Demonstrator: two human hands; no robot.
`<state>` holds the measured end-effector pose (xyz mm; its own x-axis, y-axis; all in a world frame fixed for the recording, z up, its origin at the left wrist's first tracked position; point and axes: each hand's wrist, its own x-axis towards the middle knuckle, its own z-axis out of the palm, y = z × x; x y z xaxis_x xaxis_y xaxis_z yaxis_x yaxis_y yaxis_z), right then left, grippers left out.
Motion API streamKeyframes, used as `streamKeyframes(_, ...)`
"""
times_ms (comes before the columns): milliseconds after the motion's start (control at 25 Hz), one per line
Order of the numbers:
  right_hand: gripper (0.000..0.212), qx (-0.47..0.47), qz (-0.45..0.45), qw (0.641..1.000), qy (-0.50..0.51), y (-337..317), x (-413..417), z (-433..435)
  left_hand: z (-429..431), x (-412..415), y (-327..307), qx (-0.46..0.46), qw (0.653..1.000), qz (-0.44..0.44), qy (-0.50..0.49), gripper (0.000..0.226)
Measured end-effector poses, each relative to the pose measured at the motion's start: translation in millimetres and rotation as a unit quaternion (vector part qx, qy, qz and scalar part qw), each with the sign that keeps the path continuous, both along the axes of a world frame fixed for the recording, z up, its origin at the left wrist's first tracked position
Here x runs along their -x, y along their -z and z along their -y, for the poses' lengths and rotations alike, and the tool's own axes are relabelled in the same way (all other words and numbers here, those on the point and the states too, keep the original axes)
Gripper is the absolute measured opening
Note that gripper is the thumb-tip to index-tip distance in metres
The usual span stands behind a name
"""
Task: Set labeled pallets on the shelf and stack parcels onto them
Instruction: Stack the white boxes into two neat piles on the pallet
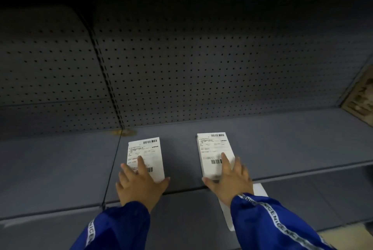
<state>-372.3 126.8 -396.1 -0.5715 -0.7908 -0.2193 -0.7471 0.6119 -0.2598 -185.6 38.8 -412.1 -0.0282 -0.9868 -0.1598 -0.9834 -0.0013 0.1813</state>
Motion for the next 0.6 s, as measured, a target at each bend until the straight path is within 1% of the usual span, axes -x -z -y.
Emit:
streamKeyframes(80,0.099,-0.012,-0.008,1.0,0.005,16,6,15,6,10,10,0.016,1.0,0.008,-0.016,0.11)
streamKeyframes(160,0.101,-0.003,-0.03,1.0,0.006,28,8,27,10,15,18,0.048,0.998,0.006,-0.043,0.109)
streamKeyframes(240,0.101,0.028,-0.043,0.999,0.015,33,9,33,12,19,21,0.062,0.997,-0.006,-0.055,0.106)
streamKeyframes(320,0.099,0.068,-0.025,0.997,0.022,33,13,36,11,22,19,0.066,0.996,-0.028,-0.06,0.105)
streamKeyframes(400,0.096,0.109,-0.026,0.994,0.01,25,16,34,11,24,9,0.081,0.995,-0.029,-0.044,0.106)
streamKeyframes(520,0.093,0.143,-0.024,0.989,-0.017,8,15,22,-2,24,-14,0.09,0.996,-0.02,-0.016,0.108)
streamKeyframes(600,0.093,0.156,-0.024,0.987,-0.034,-16,8,9,-21,22,-40,0.091,0.995,-0.032,-0.009,0.109)
